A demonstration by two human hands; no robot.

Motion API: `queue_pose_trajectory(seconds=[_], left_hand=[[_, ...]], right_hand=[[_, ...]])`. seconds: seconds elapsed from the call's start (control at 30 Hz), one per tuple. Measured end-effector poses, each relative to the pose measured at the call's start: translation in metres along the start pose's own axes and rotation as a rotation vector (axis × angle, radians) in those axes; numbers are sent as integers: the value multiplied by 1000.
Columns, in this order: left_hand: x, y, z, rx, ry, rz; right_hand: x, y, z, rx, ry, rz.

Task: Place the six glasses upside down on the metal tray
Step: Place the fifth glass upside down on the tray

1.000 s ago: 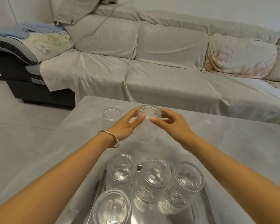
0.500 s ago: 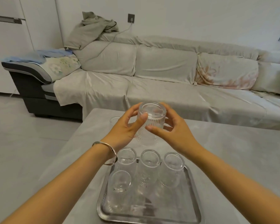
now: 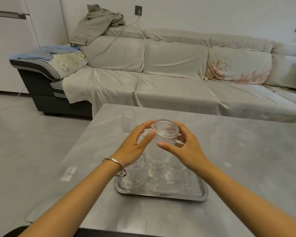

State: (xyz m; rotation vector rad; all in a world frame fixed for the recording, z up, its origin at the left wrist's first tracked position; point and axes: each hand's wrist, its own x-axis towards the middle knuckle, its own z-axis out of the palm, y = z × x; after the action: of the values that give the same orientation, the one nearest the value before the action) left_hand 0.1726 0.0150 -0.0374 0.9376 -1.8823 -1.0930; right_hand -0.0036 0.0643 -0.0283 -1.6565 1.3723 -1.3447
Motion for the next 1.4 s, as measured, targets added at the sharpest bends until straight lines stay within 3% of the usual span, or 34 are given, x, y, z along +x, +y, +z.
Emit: queue_pose_trajectory(seconds=[0.17, 0.43, 0.73, 1.4], left_hand=[[-17, -43, -2, 413, 32, -52], [-28, -75, 6, 565, -31, -103], [-28, -77, 6, 573, -33, -97], [-25, -75, 5, 551, -15, -78]], right_hand=[[-19, 30, 4, -46, 5, 102], [-39, 67, 16, -47, -16, 196], [-45, 98, 28, -72, -14, 255], [-48, 91, 33, -105, -37, 179]])
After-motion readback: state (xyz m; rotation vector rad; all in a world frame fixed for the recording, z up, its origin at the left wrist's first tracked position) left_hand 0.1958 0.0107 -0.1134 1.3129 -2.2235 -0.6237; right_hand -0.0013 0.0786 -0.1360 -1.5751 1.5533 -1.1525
